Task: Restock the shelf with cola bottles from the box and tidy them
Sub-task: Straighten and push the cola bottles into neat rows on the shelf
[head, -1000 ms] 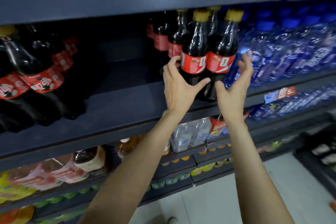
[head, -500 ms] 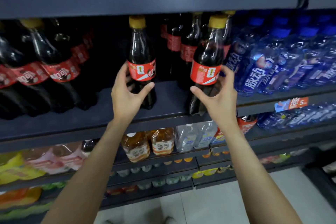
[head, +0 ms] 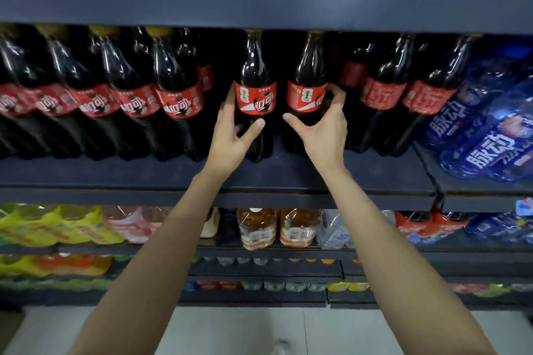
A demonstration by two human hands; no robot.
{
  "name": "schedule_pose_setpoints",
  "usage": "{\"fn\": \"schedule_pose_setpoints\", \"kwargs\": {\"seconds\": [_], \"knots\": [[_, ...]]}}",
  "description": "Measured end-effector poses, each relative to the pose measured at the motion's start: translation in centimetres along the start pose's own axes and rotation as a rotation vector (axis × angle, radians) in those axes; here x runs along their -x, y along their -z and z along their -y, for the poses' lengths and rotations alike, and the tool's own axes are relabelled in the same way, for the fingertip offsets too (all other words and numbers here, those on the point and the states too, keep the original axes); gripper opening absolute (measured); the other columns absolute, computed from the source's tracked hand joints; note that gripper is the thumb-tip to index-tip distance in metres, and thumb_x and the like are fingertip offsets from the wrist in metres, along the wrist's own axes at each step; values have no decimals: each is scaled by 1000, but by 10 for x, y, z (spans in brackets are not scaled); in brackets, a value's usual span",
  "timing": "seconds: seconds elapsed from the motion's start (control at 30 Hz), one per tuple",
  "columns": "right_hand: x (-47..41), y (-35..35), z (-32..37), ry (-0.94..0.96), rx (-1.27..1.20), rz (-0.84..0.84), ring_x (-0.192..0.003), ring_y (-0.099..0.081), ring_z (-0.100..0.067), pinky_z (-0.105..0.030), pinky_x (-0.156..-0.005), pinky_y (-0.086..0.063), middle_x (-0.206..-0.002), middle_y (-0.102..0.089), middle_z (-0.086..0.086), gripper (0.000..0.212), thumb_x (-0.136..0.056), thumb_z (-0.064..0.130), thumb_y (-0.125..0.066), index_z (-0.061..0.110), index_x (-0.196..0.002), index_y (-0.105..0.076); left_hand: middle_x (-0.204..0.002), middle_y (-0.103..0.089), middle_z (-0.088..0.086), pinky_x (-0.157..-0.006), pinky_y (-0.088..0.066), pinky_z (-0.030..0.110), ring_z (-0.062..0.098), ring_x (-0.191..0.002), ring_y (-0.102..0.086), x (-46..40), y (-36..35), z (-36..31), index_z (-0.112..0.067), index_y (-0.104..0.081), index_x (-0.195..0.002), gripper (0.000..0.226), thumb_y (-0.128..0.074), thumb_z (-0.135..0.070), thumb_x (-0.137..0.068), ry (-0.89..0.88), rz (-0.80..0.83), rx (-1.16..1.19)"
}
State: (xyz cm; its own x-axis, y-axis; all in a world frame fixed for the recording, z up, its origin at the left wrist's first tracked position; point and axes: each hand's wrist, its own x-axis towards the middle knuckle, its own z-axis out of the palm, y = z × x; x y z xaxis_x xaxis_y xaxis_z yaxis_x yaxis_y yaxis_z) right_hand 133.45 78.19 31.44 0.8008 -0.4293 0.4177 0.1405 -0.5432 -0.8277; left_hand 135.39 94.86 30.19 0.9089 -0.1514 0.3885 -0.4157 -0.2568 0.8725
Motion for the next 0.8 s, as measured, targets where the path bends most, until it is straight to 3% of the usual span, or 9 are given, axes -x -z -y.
{"fn": "schedule_pose_setpoints", "kwargs": {"seconds": [0.07, 0.13, 0.23, 0.3, 0.4, 0.5, 0.67, 0.8], "knots": [[-3, -2, -3, -5, 37, 3, -115, -57, -23, -30, -89, -44, -127, -58, -5, 87, -66, 42, -83, 16, -134, -34, -147, -35, -1, -110, -37, 41, 11, -137, -35, 5, -1, 1, -19, -14, -152, 88, -57, -53, -83, -25, -12, -55], [-5, -1, -4, -4, 52, 31, -116, -56, -22, -27, -88, -42, -129, -57, -4, 87, -66, 43, -82, 15, -134, -35, -146, -37, 0, -108, -39, 46, 12, -135, -38, 11, -3, 1, -18, -17, -151, 86, -58, -53, -84, -23, -47, -99], [-5, 6, -6, 22, -7, 132, -122, -51, -18, -25, -94, -40, -134, -51, -4, 87, -71, 31, -81, 13, -139, -30, -147, -32, 4, -102, -45, 40, 16, -131, -42, 22, -12, 0, -15, -15, -150, 90, -69, -39, -83, 0, -136, -201], [-5, 14, -12, 60, -91, 268, -126, -46, -13, -26, -104, -39, -138, -45, -1, 87, -77, 14, -75, 14, -145, -21, -145, -28, 11, -87, -51, 31, 19, -123, -48, 27, -23, -4, -14, -14, -150, 100, -78, -36, -76, 13, -255, -307], [-9, 25, -27, 95, -84, 419, -107, -52, -5, -17, -93, -45, -130, -47, 9, 91, -81, 6, -70, 19, -149, -11, -134, -38, 11, -74, -53, 30, 19, -109, -54, 30, -38, -10, -13, -27, -144, 94, -83, -32, -70, 20, -427, -399], [-13, 19, -35, 124, -18, 395, -86, -59, -10, -31, -88, -52, -127, -56, 6, 90, -78, 22, -77, 22, -148, -22, -130, -47, 6, -77, -53, 34, 19, -112, -54, 26, -47, -9, -13, -29, -144, 87, -80, -26, -74, 15, -514, -420], [-30, -19, -30, 159, -8, 268, -117, -56, -23, -39, -98, -46, -129, -59, -4, 85, -73, 31, -80, 19, -143, -33, -131, -47, 7, -86, -51, 42, 25, -114, -53, 0, -59, -4, -17, -23, -148, 83, -72, -19, -82, 86, -601, -404], [-66, -64, -24, 128, 36, 245, -115, -57, -26, -43, -94, -46, -128, -59, -4, 82, -75, 33, -77, 24, -142, -30, -141, -40, 14, -91, -48, 49, 35, -118, -52, -21, -55, 10, -22, -13, -151, 83, -65, -19, -88, 120, -600, -434]]}}
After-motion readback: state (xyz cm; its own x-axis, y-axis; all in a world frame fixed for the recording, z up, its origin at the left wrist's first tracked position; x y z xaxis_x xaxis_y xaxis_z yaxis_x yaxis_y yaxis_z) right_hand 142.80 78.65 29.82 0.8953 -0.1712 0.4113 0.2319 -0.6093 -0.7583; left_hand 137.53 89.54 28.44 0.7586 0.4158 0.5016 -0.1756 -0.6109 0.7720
